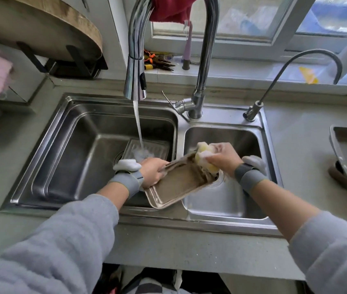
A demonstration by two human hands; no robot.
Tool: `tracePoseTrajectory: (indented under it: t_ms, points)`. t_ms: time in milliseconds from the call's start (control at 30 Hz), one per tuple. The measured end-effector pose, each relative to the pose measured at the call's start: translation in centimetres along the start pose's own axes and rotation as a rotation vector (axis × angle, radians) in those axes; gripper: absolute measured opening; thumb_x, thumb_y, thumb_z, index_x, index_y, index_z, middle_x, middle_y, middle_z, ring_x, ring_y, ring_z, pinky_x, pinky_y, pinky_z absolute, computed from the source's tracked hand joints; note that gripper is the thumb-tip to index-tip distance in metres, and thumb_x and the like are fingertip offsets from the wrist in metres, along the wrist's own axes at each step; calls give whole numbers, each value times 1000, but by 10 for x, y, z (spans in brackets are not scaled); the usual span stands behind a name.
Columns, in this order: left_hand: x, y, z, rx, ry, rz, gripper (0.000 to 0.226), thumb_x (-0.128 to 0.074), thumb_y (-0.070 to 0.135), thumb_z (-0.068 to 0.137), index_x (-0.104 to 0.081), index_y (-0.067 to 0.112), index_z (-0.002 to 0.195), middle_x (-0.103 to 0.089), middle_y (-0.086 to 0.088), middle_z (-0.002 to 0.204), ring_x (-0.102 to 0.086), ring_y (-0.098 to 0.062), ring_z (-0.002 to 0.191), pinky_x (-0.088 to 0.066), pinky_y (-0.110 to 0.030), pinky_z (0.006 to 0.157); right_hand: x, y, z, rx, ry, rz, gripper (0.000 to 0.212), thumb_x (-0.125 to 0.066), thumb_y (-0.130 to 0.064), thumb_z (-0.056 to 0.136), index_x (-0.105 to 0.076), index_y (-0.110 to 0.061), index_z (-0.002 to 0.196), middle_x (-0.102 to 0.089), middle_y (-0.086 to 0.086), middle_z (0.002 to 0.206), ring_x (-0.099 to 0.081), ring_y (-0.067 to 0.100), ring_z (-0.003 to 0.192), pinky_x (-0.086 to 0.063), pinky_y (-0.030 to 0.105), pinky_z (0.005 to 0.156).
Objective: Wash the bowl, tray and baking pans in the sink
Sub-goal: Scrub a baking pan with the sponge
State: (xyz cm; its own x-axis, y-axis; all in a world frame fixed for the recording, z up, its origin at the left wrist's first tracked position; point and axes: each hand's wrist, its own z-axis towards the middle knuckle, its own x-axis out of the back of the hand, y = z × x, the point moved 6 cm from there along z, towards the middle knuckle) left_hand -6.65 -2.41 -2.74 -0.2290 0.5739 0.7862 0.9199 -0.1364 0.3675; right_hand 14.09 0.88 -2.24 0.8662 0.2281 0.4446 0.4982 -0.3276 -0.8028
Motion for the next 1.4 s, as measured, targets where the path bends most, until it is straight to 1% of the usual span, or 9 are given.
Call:
tracePoseTrajectory:
  t_ms: [233, 333, 467, 600, 733, 900, 1000, 1100, 1400]
  points:
    - [38, -5, 8, 2, 109, 48, 20, -49, 21, 94, -62, 24, 110, -67, -6, 106, -59, -31, 103, -41, -31, 80, 9, 5, -3, -12, 42, 123, 15, -66, 3, 75, -56, -8, 70, -47, 6, 66, -45, 16, 64, -39, 24, 52]
    - [30, 2, 11, -48, 11, 108, 18, -50, 20, 93, -62, 23, 106, -67, -4, 100, -62, -30, 97, -44, -32, 78, -1, 13, -4, -54, 42, 137, 7, -68, -7, 73, -61, -5, 74, -51, 7, 67, -50, 19, 64, -43, 26, 53]
    - [22, 10, 16, -112, -83, 191, 11, -52, 16, 90, -62, 18, 93, -67, -4, 94, -62, -28, 92, -47, -35, 80, 5, -18, -1, 77, -10, -138, 42, -60, -41, 59, -56, -1, 68, -50, -1, 60, -48, 13, 55, -43, 28, 53]
    - [30, 6, 18, -115, -129, 311, 13, -56, 16, 86, -56, 24, 76, -57, 3, 78, -58, -23, 80, -45, -32, 76, -14, -22, -19, 199, -195, -453, 28, -63, -35, 71, -54, -10, 65, -52, -2, 61, -50, 19, 59, -42, 29, 55]
    - [41, 34, 21, -137, -105, 346, 13, -58, 19, 86, -67, 14, 94, -60, -3, 82, -60, -26, 83, -41, -29, 69, -39, -54, -17, 380, -163, -703, 35, -55, -43, 84, -43, -20, 60, -52, -4, 70, -50, 23, 68, -40, 29, 66]
    - [72, 23, 22, 91, 229, 2, 32, -55, 18, 85, -62, 22, 116, -67, -8, 109, -60, -32, 103, -45, -31, 78, -9, -38, -17, 277, 82, -599, 36, -54, -41, 85, -44, -14, 63, -54, -3, 64, -55, 29, 69, -42, 31, 65]
    - [63, 18, 14, 269, 488, -521, 43, -48, 9, 87, -51, 14, 130, -63, -12, 121, -56, -31, 113, -43, -29, 90, 3, -19, -15, 120, 258, -371, 32, -60, -28, 80, -40, -12, 61, -46, -3, 57, -51, 26, 65, -39, 32, 60]
    - [34, 29, 10, 382, 527, -906, 51, -43, 7, 91, -35, 7, 141, -58, -15, 128, -55, -29, 113, -41, -25, 93, -19, -2, -22, -21, 335, -129, 29, -62, -19, 74, -40, -14, 57, -43, -4, 54, -46, 21, 62, -42, 38, 60]
    - [19, 4, 6, 359, 468, -414, 44, -38, 7, 95, -37, 19, 138, -61, -23, 106, -59, -41, 96, -46, -41, 81, 7, -39, 25, 13, 391, 72, 23, -55, -16, 79, -48, -13, 58, -39, -2, 54, -36, 14, 53, -34, 31, 53]
